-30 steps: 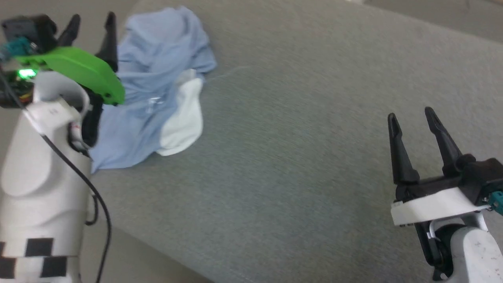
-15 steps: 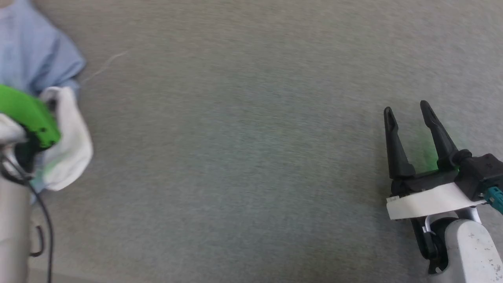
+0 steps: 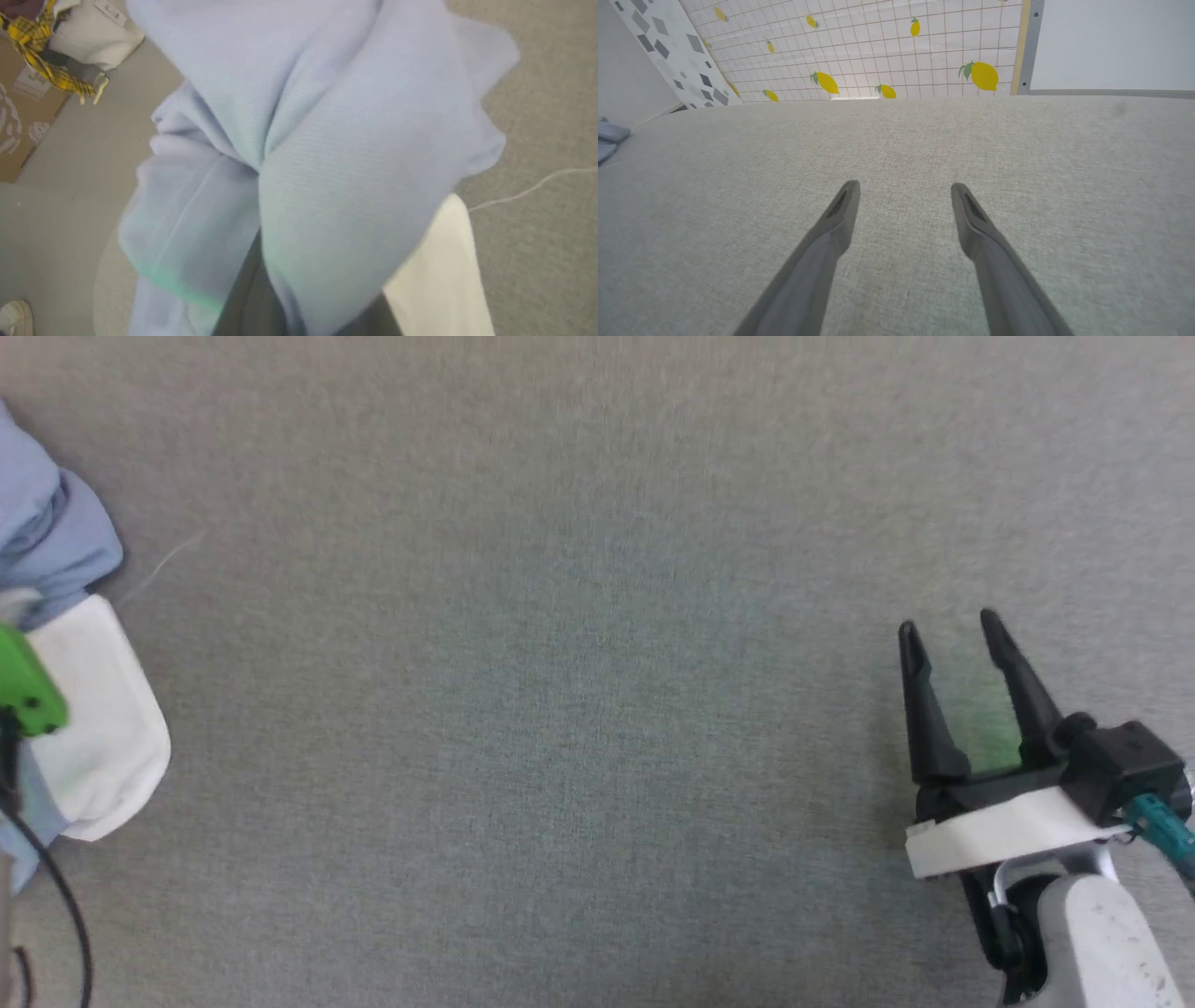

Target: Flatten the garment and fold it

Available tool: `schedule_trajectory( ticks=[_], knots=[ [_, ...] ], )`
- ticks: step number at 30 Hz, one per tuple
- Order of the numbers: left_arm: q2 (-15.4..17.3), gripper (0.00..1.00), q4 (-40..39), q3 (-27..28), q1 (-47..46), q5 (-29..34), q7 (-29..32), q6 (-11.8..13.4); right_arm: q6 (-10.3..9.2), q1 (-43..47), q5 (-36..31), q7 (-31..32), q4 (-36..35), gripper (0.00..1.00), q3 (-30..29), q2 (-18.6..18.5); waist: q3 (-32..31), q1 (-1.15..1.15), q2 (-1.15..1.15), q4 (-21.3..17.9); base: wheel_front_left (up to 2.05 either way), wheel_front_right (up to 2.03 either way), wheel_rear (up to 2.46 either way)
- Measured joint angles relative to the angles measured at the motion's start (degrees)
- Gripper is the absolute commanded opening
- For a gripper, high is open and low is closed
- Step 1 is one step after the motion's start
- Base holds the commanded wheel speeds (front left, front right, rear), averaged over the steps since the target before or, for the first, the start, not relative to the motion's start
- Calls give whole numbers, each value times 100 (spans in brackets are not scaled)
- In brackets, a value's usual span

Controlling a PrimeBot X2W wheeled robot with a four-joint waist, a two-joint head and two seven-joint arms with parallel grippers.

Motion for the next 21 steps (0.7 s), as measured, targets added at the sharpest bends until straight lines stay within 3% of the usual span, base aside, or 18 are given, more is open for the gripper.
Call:
schedule_trajectory(
  ticks=[5,9,11,12,21],
  knots=[
    [410,0,-337,-121,-203,370,-1040,-256,0,343,175,-91,264,100,-118,30,-724,-1,0,-10,0,0,0],
    [477,0,-650,-319,-661,571,-1429,-361,1,525,330,-155,357,100,-205,32,-1222,-1,0,-21,0,0,0],
    [316,0,-958,-620,-1198,679,-1718,-487,0,649,410,-209,415,100,-309,34,-1686,-1,0,-103,0,0,0],
    [-18,0,-1144,-901,-1458,678,-1836,-557,1,732,442,-216,438,100,-361,35,-1957,-1,0,-227,0,0,0],
    [-1347,0,-1187,-1919,-1528,297,-1723,-912,0,901,461,-197,448,100,-407,35,-2354,-1,0,-986,0,0,0]
  ],
)
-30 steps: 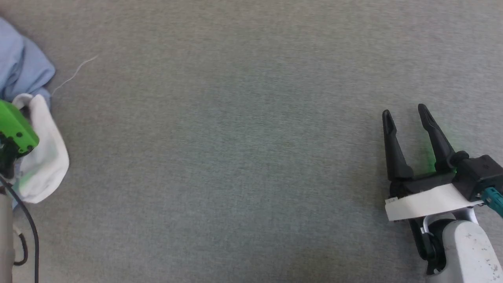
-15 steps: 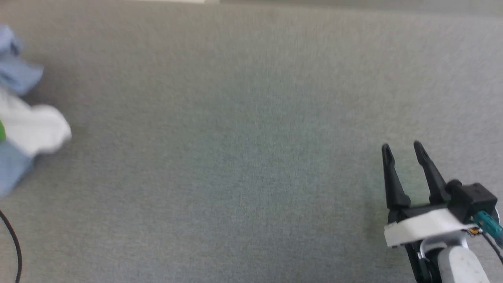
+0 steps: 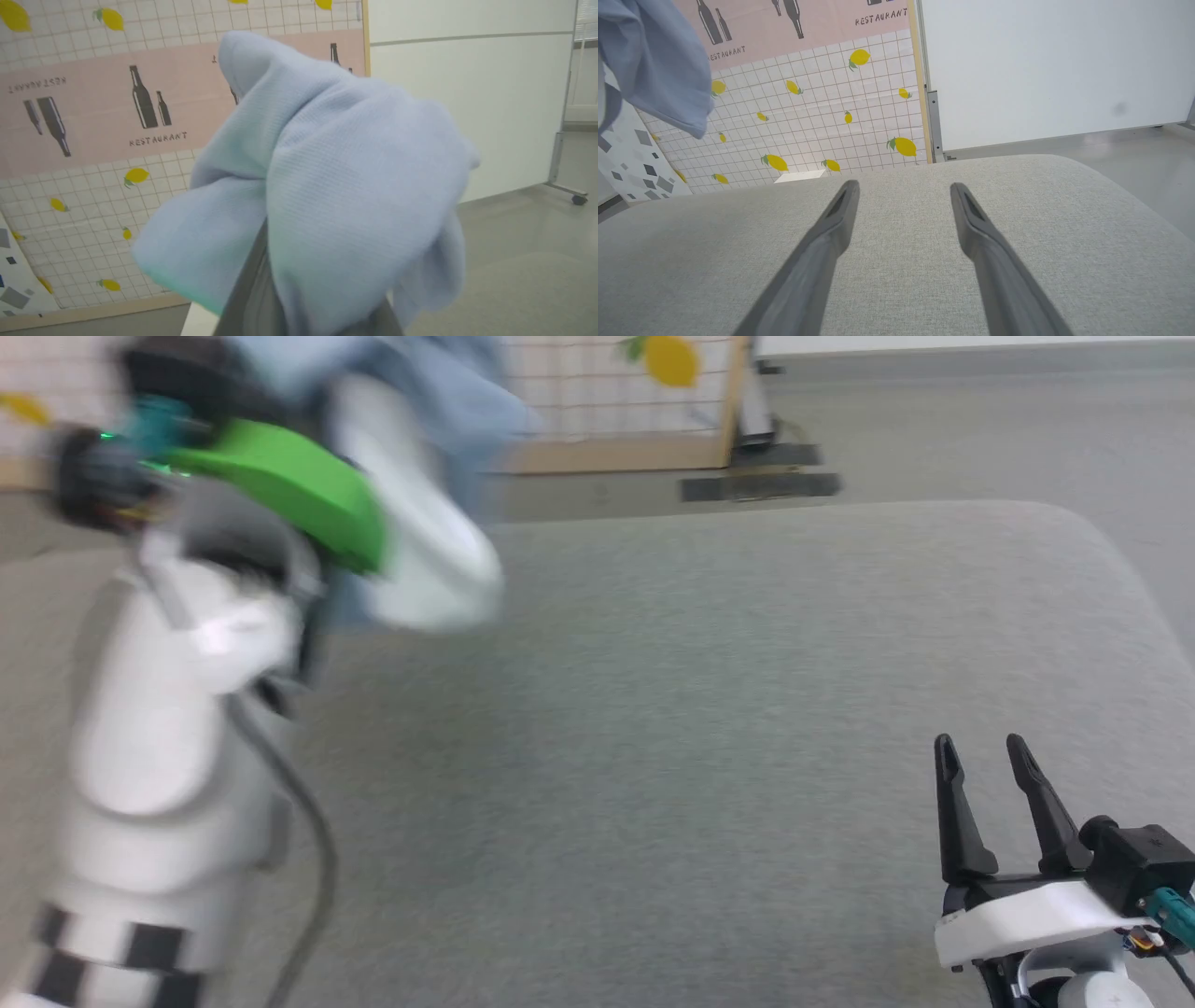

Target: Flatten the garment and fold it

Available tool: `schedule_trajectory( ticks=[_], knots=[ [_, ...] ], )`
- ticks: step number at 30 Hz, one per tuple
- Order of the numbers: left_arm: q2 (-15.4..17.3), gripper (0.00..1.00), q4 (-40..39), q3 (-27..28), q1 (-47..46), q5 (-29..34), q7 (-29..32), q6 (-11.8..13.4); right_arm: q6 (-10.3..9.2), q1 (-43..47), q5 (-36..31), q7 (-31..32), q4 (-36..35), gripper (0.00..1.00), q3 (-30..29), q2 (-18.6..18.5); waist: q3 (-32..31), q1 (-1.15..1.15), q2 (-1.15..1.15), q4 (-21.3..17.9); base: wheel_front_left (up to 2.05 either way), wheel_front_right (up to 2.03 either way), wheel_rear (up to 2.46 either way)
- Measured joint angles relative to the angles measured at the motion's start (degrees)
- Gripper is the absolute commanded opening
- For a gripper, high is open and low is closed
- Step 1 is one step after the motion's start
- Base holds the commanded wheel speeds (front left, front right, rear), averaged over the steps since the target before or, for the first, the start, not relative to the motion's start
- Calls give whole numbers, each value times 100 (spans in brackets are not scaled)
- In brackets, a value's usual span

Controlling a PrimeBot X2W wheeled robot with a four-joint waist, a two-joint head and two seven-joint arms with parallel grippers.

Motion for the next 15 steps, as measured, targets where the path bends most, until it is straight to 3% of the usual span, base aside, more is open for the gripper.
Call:
schedule_trajectory(
  ticks=[9,15],
  knots=[
    [-942,0,1277,-1025,955,-792,1574,-482,0,13,53,89,-42,100,48,-2,-97,0,0,-760,0,0,0],
    [-1140,0,2142,-1492,1446,-1104,2813,-616,0,12,115,142,-20,100,138,-2,-12,0,0,-1032,0,0,0]
  ],
)
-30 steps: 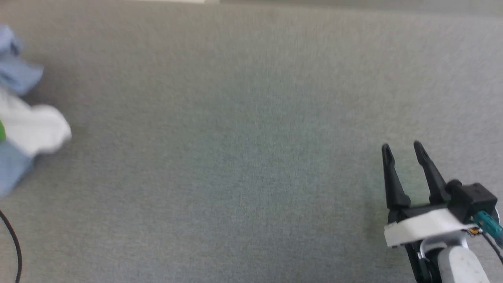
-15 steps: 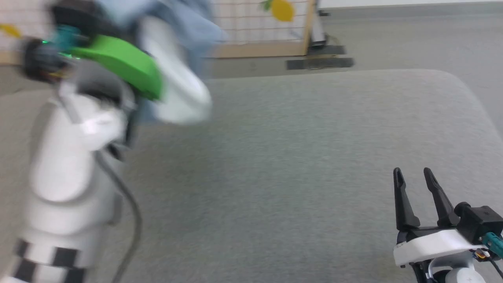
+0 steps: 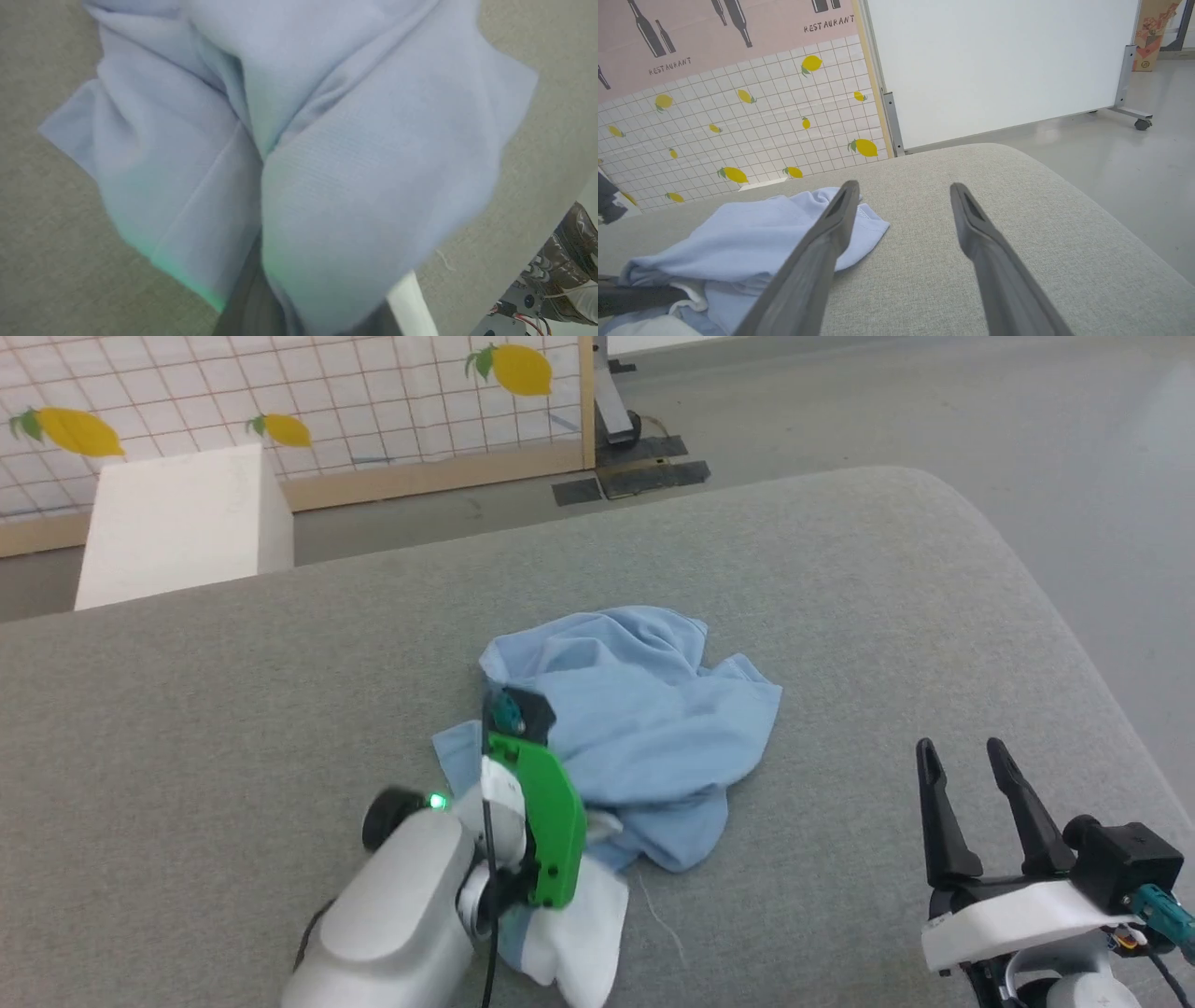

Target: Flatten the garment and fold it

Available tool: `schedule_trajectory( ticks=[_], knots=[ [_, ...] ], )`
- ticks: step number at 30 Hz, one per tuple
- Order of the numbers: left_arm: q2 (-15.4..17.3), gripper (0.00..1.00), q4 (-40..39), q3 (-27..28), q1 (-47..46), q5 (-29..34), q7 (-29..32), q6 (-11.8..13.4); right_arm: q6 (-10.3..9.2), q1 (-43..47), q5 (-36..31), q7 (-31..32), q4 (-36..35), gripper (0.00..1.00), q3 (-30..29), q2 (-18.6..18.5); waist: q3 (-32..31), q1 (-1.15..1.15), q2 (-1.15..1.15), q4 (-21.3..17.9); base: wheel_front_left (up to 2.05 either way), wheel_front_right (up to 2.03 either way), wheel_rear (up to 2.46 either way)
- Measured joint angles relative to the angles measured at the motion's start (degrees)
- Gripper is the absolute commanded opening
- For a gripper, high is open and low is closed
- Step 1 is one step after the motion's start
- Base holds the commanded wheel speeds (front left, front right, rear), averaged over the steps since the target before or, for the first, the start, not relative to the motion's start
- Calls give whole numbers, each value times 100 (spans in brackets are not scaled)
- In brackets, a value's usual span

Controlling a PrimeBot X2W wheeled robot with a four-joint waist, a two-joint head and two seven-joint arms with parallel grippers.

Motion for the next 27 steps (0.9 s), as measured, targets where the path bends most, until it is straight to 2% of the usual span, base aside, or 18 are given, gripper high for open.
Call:
schedule_trajectory(
  ticks=[2,4,5,8,13,17,23,27],
  knots=[
    [-14,0,134,-49,74,-56,204,-19,0,0,11,0,21,100,31,1,33,0,0,-41,0,0,0],
    [-32,89,137,-44,88,-115,240,-13,0,0,12,1,32,100,44,1,35,0,0,-47,0,0,0],
    [-37,100,121,-40,93,-136,243,0,0,0,11,4,32,100,41,0,29,0,0,-35,0,0,0],
    [-42,100,-22,5,179,-177,93,56,0,0,11,44,31,100,36,1,12,0,0,36,0,0,0],
    [13,100,-712,335,282,-144,-1067,208,0,8,4,60,5,100,43,1,-67,0,0,197,0,0,0],
    [82,100,-1285,545,642,-140,-1622,327,0,86,-27,103,-43,100,66,1,-200,0,0,292,0,0,0],
    [391,100,-2302,912,1454,37,-2347,836,0,184,-44,178,-165,100,65,2,-322,0,0,491,0,0,0],
    [528,100,-2599,1160,1803,127,-2775,1124,0,198,-57,215,-235,100,70,1,-335,0,0,571,0,0,0]
  ],
)
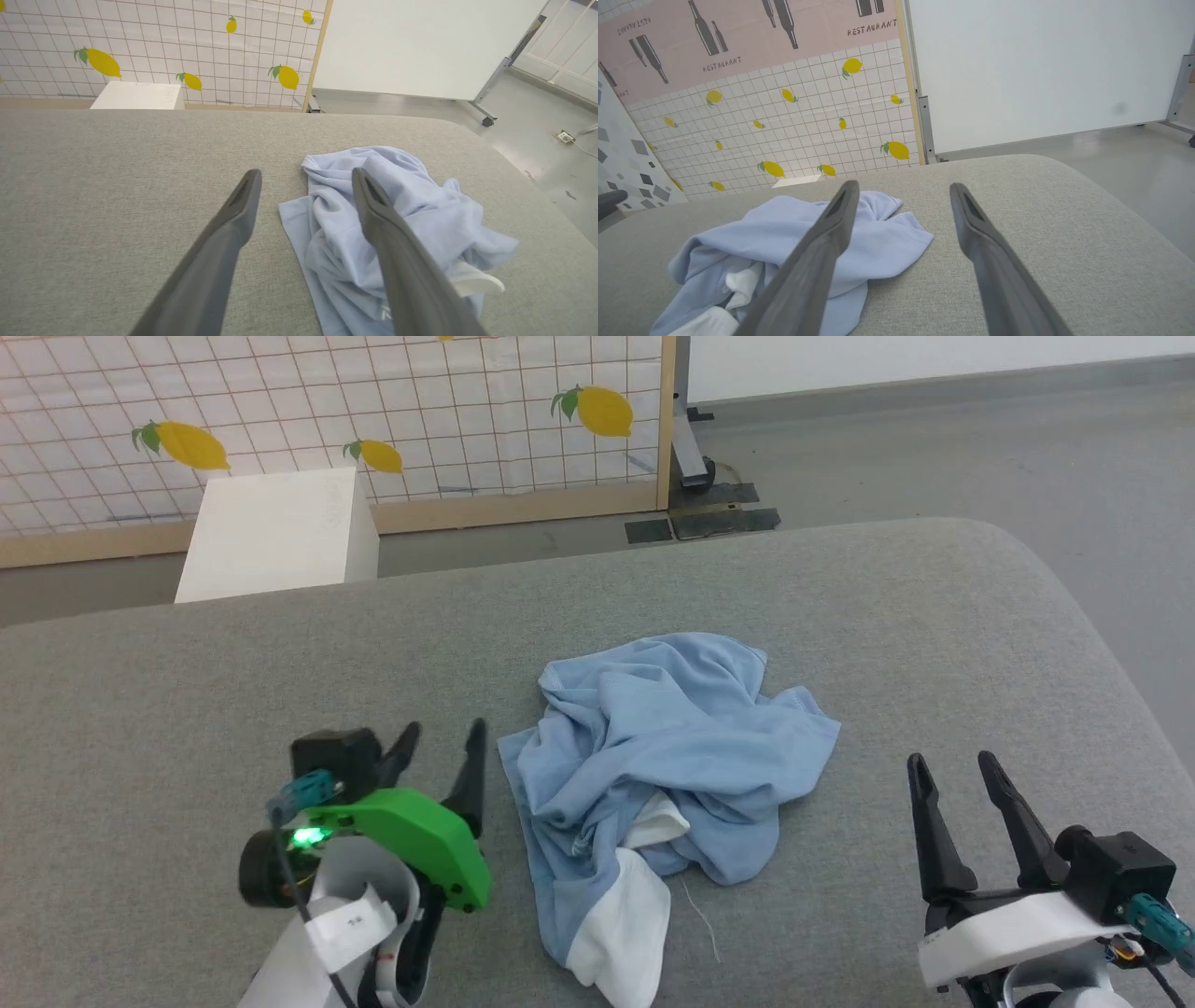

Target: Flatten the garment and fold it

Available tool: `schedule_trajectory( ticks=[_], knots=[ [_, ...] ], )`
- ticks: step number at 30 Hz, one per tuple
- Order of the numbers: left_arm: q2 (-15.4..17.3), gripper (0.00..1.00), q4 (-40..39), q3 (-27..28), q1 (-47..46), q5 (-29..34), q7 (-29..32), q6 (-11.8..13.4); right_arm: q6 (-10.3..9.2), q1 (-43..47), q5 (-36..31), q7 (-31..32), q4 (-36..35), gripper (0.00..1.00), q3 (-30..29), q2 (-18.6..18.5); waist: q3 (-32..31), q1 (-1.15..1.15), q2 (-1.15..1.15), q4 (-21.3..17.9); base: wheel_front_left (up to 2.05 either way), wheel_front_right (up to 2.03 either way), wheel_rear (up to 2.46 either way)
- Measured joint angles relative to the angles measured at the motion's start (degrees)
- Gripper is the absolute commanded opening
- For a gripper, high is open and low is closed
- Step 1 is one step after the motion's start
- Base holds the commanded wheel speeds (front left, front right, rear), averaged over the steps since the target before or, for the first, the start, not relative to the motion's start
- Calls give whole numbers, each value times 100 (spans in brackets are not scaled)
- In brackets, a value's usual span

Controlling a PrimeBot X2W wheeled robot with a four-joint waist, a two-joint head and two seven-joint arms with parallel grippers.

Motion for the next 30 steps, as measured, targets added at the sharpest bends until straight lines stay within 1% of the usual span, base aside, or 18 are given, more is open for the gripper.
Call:
schedule_trajectory(
  ticks=[2,5,7,11,17,21,24,27,28,29,30],
  knots=[
    [9,100,5,81,42,33,-165,98,0,0,-16,13,-30,100,15,0,29,0,0,4,0,0,0],
    [2,100,250,73,6,67,-205,125,0,-9,-19,30,-71,100,67,0,110,0,0,-28,0,0,0],
    [-21,100,531,32,-103,79,-160,124,0,-25,-19,29,-91,100,90,1,183,0,0,-68,0,0,0],
    [-115,100,1299,-22,-766,109,125,102,0,-107,-9,25,-86,100,131,0,366,0,0,-197,0,0,0],
    [-113,100,2473,-160,-1658,229,949,166,0,-285,138,-88,65,100,189,0,653,0,0,-520,0,0,0],
    [-78,100,2931,-232,-1973,254,1359,185,0,-361,188,-183,203,100,192,0,821,0,0,-739,0,0,0],
    [18,100,3283,-367,-2121,303,1823,179,0,-405,232,-250,287,100,203,-1,943,0,0,-898,0,0,0],
    [80,100,3372,-472,-2267,305,2216,147,0,-416,237,-303,342,100,196,0,1039,0,0,-994,0,0,0],
    [88,89,3373,-511,-2310,311,2335,94,0,-416,237,-309,360,100,185,-1,1062,0,0,-1009,0,0,0],
    [107,30,3360,-521,-2349,292,2443,10,0,-417,238,-320,382,100,177,-2,1081,0,0,-1015,0,0,0],
    [112,0,3330,-526,-2360,257,2497,-70,0,-417,238,-330,397,100,172,-2,1087,0,0,-1005,0,0,0]
  ],
)
